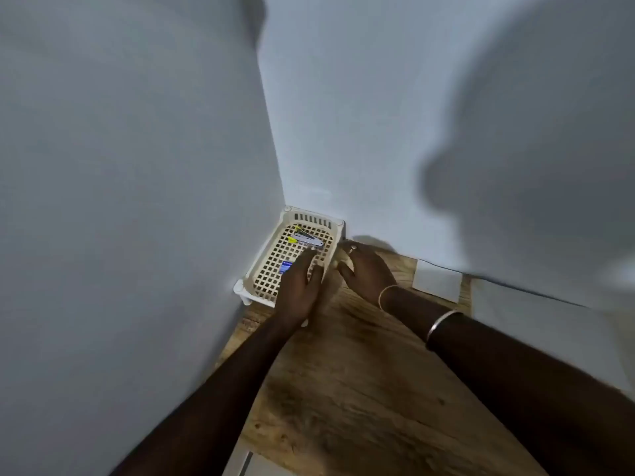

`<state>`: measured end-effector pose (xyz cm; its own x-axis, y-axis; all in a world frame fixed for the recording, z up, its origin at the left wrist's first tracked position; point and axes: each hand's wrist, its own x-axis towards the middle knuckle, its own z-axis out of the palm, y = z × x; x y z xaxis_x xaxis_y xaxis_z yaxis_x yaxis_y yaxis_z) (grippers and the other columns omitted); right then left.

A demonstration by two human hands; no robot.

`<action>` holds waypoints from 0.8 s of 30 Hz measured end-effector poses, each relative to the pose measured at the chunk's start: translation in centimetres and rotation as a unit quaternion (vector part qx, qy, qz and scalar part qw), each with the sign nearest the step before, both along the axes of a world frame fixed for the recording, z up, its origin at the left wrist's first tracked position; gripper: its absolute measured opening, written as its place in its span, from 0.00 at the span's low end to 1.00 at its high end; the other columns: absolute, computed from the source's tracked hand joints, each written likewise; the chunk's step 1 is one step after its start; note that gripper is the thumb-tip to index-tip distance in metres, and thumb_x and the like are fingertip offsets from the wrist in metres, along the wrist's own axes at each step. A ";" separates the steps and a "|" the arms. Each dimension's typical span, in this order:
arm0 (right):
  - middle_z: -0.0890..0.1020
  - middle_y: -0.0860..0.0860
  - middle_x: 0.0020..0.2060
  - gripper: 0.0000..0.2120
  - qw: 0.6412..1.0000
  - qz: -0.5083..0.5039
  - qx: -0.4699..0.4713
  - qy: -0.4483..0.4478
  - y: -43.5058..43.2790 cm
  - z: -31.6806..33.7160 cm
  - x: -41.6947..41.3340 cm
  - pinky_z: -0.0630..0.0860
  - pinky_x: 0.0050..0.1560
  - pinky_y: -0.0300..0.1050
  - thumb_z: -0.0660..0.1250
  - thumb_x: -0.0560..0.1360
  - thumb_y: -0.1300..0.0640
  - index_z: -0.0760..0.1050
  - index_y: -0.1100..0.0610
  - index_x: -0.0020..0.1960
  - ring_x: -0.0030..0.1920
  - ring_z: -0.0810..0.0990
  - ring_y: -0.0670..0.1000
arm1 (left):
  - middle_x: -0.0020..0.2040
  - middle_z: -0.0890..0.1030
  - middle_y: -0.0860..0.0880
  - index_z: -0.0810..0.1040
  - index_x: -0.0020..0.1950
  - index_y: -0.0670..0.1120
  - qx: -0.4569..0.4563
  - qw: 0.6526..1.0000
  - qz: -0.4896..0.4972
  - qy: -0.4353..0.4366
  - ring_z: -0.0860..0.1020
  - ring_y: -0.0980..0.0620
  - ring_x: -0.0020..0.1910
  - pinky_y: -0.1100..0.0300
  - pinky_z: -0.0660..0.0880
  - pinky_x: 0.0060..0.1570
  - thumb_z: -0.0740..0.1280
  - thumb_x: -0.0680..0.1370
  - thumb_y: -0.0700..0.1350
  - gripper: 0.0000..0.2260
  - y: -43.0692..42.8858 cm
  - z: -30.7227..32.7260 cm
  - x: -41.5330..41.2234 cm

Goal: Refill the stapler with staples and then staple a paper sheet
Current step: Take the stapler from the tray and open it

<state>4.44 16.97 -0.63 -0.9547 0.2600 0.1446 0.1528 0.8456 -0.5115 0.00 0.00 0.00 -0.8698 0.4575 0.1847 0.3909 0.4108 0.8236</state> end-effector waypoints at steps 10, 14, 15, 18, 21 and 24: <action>0.80 0.61 0.60 0.14 0.995 0.027 0.081 -0.056 -2.3 -0.8 -10.4 0.76 0.62 0.54 0.66 0.78 0.57 0.78 0.61 0.61 0.63 0.78 0.62 | 0.67 0.81 0.48 0.77 0.71 0.48 -0.013 0.991 0.089 -0.101 0.77 0.56 0.59 0.68 0.71 0.55 0.60 0.83 0.40 0.17 -0.9 -0.9 -6.8; 0.82 0.61 0.57 0.12 0.994 0.015 0.090 -0.054 -2.5 -1.9 -11.6 0.74 0.63 0.55 0.68 0.77 0.60 0.79 0.61 0.59 0.60 0.79 0.63 | 0.69 0.80 0.48 0.75 0.73 0.48 -0.013 0.988 0.102 -0.112 0.77 0.54 0.63 0.67 0.68 0.59 0.61 0.83 0.40 0.18 -1.2 -1.6 -7.3; 0.82 0.61 0.56 0.11 0.994 0.010 0.091 -0.053 -2.5 -2.1 -11.6 0.75 0.61 0.54 0.68 0.77 0.61 0.79 0.61 0.59 0.59 0.79 0.63 | 0.69 0.80 0.48 0.75 0.73 0.48 -0.012 0.988 0.107 -0.112 0.77 0.52 0.64 0.67 0.68 0.59 0.61 0.83 0.40 0.18 -1.3 -1.7 -7.3; 0.83 0.60 0.55 0.11 0.995 0.000 0.084 -0.062 -2.3 -2.9 -11.5 0.78 0.55 0.51 0.68 0.76 0.64 0.78 0.61 0.58 0.58 0.80 0.61 | 0.69 0.79 0.48 0.74 0.73 0.49 -0.015 0.987 0.113 -0.111 0.77 0.50 0.66 0.63 0.70 0.63 0.60 0.84 0.41 0.18 -1.5 -1.9 -6.9; 0.83 0.59 0.55 0.12 0.996 -0.005 0.077 -0.052 -2.3 -3.2 -11.4 0.78 0.53 0.49 0.68 0.76 0.65 0.78 0.61 0.59 0.57 0.81 0.60 | 0.69 0.80 0.48 0.74 0.74 0.49 -0.007 0.985 0.114 -0.129 0.78 0.48 0.67 0.50 0.73 0.69 0.60 0.84 0.42 0.18 -1.6 -1.8 -6.6; 0.82 0.60 0.57 0.13 0.999 -0.021 0.030 -0.022 -2.3 -3.0 -11.0 0.78 0.55 0.49 0.66 0.77 0.65 0.78 0.60 0.60 0.59 0.80 0.59 | 0.68 0.80 0.48 0.75 0.73 0.50 0.001 0.982 0.125 -0.143 0.79 0.48 0.65 0.47 0.75 0.67 0.60 0.84 0.42 0.18 -1.4 -1.6 -6.3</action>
